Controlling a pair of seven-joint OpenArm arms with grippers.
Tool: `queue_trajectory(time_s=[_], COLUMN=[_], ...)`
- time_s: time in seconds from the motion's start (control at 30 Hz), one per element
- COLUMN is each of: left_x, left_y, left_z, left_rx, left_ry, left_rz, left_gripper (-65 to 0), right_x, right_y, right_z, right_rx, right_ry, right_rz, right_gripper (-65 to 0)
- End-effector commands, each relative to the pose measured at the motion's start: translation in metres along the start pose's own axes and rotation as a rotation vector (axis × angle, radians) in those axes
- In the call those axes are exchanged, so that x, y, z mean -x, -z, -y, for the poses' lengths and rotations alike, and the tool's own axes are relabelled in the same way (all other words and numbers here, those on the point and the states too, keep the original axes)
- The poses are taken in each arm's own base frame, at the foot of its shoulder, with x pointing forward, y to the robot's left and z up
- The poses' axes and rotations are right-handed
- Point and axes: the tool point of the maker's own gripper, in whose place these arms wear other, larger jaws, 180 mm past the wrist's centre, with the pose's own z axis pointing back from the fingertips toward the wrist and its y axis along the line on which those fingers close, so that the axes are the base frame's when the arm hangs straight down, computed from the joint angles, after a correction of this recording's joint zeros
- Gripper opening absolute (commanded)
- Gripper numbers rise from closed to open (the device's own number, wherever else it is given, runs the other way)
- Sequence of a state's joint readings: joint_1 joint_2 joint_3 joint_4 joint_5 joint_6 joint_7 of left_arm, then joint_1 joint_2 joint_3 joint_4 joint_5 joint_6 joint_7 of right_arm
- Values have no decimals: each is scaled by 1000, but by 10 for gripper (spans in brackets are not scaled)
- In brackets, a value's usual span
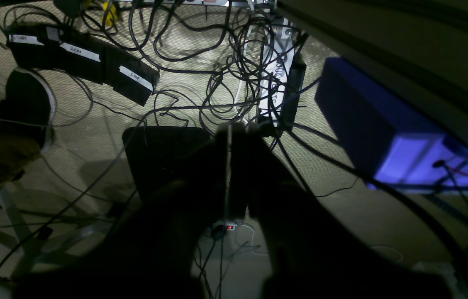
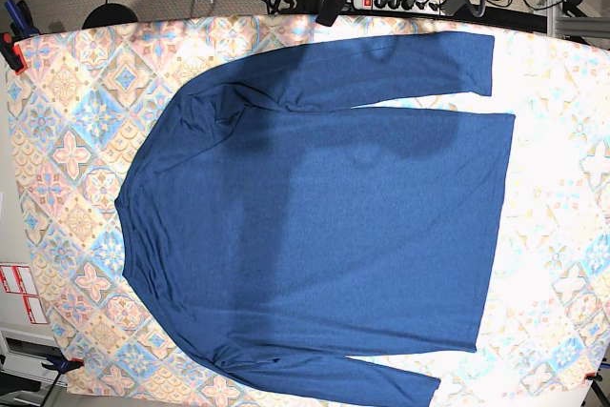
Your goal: Fold the T-shirt properly
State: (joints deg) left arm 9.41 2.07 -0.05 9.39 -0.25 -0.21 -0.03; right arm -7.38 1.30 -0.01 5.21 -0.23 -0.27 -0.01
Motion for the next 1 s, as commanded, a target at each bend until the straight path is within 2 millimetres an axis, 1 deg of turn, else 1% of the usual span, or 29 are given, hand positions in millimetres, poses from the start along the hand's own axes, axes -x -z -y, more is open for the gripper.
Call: queue_trajectory(time_s=[0.0,0.53,0.77,0.87,0.9,0.93,0.97], left_x=[6,6,14,17,22,25,22], left_y=[-1,-1,-2,-2,-3,-4,-3], left_z=[2,3,0,0,-1,-1,-9], left_rx=[2,4,-1,-2,-3,-4,-14], left_ry=[-5,-5,-5,-5,-5,-5,-3], left_rz=[-9,-7,-18,-22,-30,-35,-25], left_gripper=[-650,-650,-650,-650,-650,-650,-650], right_x=[3,3,3,15,17,24,30], right_y=[0,0,0,-1,-2,-2,-3], right_z=[3,4,4,5,6,7,7], right_rx=[6,8,8,9,11,11,12], right_ry=[-6,-6,-6,-7,-7,-7,-9], right_rz=[-4,-5,-4,-21,-22,-33,-39], right_gripper=[-645,-644,-646,-647,-647,-647,-647])
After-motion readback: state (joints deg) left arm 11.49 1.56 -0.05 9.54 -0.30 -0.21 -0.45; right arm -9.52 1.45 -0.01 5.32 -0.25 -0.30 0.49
